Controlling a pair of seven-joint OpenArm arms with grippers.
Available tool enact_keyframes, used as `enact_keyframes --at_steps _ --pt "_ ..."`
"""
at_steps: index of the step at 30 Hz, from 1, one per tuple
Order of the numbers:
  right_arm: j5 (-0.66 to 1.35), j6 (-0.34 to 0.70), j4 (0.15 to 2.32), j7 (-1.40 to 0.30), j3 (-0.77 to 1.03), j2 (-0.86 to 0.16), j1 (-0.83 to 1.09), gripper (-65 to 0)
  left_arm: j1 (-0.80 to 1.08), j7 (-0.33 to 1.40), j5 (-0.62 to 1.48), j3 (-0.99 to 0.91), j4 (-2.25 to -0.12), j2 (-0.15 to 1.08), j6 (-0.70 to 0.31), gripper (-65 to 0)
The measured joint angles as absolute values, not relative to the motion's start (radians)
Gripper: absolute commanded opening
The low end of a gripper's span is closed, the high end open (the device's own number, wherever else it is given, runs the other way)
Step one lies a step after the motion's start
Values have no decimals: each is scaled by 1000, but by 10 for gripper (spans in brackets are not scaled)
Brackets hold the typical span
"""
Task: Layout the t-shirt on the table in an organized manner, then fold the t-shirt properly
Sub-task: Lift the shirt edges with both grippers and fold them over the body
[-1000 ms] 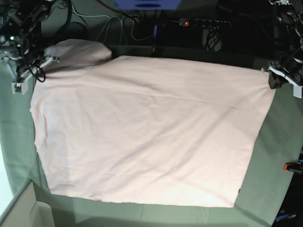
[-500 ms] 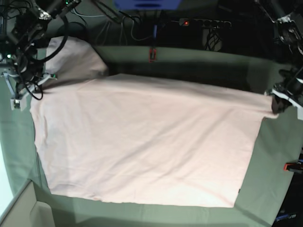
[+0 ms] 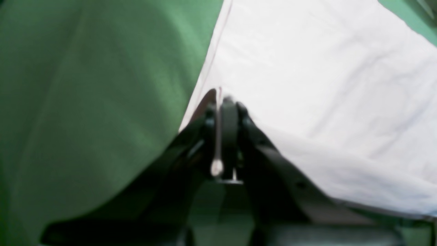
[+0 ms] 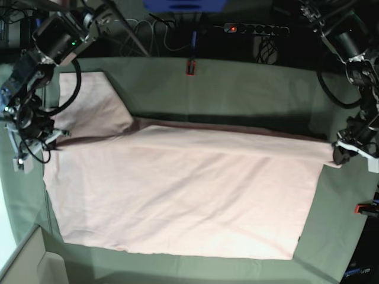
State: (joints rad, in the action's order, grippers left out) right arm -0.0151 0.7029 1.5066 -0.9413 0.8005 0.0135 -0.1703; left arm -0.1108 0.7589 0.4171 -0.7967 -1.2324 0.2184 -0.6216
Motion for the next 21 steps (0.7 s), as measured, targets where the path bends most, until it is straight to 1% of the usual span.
enact_keyframes --at_steps 6,10,14,17,21 --pt "-15 702 1399 -931 721 -33 -246 -650 -199 756 423 -796 -1129 228 -625 -642" --pt "-11 702 1340 -930 712 -49 -286 -650 -259 754 418 -798 -1048 250 -621 -641" --pt "-18 702 1311 -858 712 -53 -308 -650 -295 752 414 -797 -1014 247 -621 -641" --pt "-11 702 1288 -819 710 -66 -310 -650 -312 757 336 -797 -1014 244 -622 -641" --pt "-19 702 1226 -813 712 -68 -320 -650 -344 753 271 -799 -1013 239 -620 -641"
